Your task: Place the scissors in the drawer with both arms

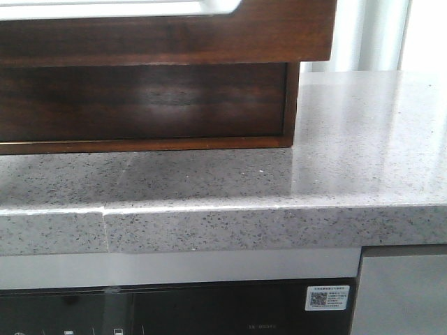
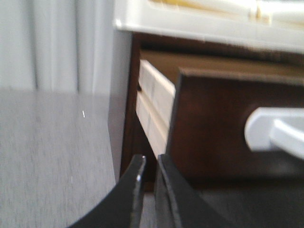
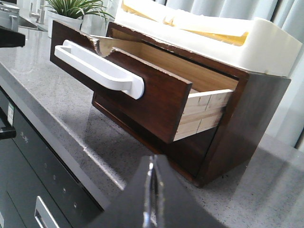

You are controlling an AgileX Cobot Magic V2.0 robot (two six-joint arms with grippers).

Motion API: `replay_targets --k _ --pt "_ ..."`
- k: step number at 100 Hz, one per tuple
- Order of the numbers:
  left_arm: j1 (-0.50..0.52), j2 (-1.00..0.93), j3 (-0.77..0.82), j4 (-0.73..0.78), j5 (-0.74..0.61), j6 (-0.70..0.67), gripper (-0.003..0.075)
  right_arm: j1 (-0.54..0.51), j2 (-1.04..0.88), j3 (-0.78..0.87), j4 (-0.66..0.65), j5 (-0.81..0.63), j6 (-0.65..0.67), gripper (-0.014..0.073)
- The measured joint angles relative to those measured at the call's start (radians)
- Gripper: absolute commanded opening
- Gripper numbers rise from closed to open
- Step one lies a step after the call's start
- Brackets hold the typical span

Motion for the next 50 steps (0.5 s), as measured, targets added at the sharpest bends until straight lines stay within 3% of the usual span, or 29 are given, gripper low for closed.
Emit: replay_targets --k 8,19,32,50 --pt "0.059 0.000 0.053 -0.009 -0.171 0.000 0.0003 0.000 0.000 0.000 0.000 0.000 0.000 -0.0096" --pt "0.126 0.000 0.102 -0.011 -0.264 0.000 0.0003 0.000 0.000 0.000 0.000 0.000 0.002 -0.0096" --pt "0.184 0.000 0.104 -0.034 -0.222 0.000 0.0003 0.000 0.000 0.001 0.000 0.000 0.002 -0.0096" --pt "0.247 0.000 0.104 -0.103 -0.038 0.046 0.0003 0.000 0.000 0.001 0.000 0.000 0.002 -0.0096"
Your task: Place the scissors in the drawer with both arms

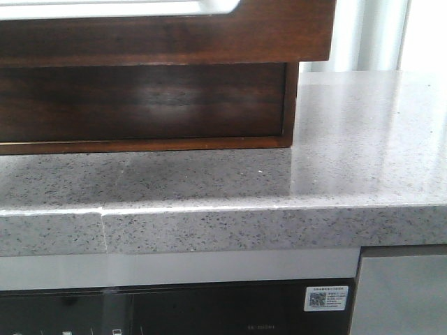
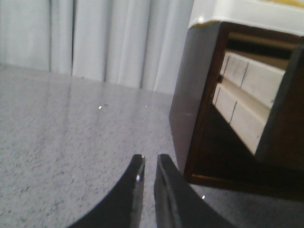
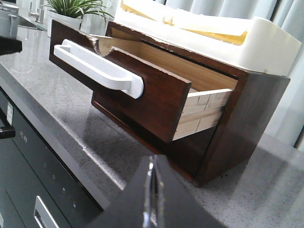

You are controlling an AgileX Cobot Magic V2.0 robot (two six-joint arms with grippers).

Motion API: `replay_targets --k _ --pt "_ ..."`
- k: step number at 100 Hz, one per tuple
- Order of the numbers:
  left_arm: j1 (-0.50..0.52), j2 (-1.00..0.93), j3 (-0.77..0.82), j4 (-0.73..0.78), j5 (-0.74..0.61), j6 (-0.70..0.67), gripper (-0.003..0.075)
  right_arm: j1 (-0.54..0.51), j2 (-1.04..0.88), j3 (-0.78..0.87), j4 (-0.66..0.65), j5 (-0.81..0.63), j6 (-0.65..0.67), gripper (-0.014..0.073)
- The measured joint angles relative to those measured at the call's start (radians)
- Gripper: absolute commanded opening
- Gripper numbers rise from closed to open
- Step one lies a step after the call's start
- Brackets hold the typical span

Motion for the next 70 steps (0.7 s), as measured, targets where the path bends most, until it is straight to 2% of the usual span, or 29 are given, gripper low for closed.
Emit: replay_targets --k 11,35,70 --pt "0.013 0.000 0.000 -0.018 0.081 0.051 0.0003 0.000 0.000 0.000 0.000 0.000 0.000 -0.0096" --pt "0.015 0.000 0.000 -0.023 0.294 0.066 0.0003 0.000 0.000 0.000 0.000 0.000 0.000 -0.0096" --pt "0.015 0.000 0.000 -0.024 0.307 0.066 0.0003 0.000 0.000 0.000 0.000 0.000 0.000 -0.0096"
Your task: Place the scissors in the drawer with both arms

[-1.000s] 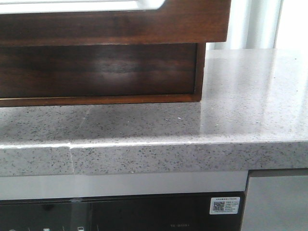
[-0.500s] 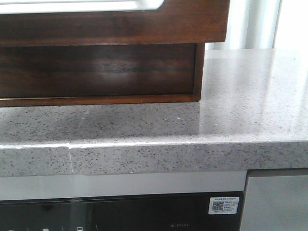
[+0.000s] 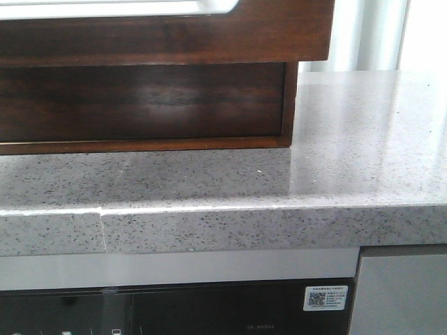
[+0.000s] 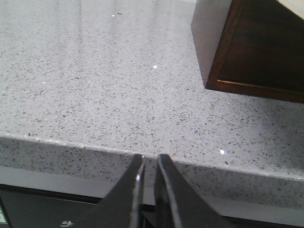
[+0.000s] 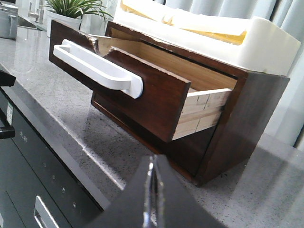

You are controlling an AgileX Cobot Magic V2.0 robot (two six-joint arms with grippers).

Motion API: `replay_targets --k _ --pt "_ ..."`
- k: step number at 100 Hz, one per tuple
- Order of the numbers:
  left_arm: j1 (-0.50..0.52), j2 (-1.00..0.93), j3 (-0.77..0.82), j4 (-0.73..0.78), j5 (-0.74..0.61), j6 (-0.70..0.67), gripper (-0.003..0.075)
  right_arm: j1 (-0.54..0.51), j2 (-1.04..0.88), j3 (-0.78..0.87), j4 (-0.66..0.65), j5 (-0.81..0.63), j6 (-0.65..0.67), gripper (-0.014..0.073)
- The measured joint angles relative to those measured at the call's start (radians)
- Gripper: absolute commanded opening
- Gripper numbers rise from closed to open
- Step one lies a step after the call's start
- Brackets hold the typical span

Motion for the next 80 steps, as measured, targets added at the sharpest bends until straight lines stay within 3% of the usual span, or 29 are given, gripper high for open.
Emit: replay_targets --k 56,73,80 --pt "0.000 0.000 0.000 0.000 0.001 0.000 0.0003 0.000 0.000 0.002 -0.011 -0.005 0.000 -0.0096" --pt "0.000 0.000 0.000 0.000 0.001 0.000 0.0003 -0.035 0.000 0.065 -0.044 -0.153 0.011 -0.0096" --pt "0.000 0.000 0.000 0.000 0.001 0.000 0.0003 -0.085 0.000 0.103 -0.106 -0.253 0.104 -0.0096"
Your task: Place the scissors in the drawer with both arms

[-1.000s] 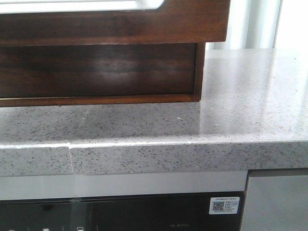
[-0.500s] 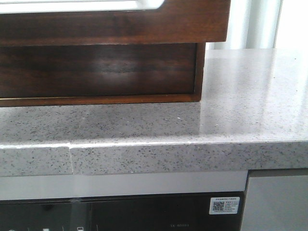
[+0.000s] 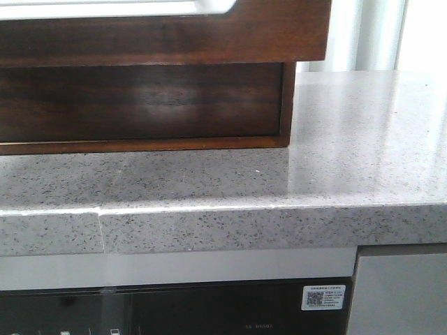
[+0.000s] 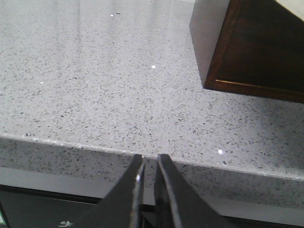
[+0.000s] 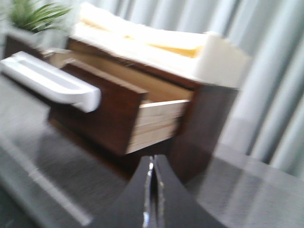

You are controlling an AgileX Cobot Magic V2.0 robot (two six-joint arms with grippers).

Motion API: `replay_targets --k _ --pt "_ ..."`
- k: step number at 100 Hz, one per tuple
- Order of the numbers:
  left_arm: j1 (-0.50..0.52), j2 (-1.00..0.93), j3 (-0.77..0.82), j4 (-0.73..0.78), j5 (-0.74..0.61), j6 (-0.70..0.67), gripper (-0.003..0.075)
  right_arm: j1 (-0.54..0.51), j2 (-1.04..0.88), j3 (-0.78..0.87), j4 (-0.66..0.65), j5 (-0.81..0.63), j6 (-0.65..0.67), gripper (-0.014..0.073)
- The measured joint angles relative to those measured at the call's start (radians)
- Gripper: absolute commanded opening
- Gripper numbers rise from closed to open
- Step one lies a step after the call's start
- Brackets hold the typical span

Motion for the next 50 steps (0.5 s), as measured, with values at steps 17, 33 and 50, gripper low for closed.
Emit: replay_targets --k 17,33,50 --pt "0.000 0.000 0.000 0.000 0.000 0.000 0.0003 -0.201 0.000 0.075 -0.281 -0.153 0.432 -0.0096" --pt "0.000 0.000 0.000 0.000 0.000 0.000 0.0003 -0.402 0.000 0.137 -0.337 -0.171 0.575 -0.0096" --pt "0.000 0.000 0.000 0.000 0.000 0.000 0.0003 -0.573 0.000 0.177 -0.344 -0.119 0.611 -0.0096"
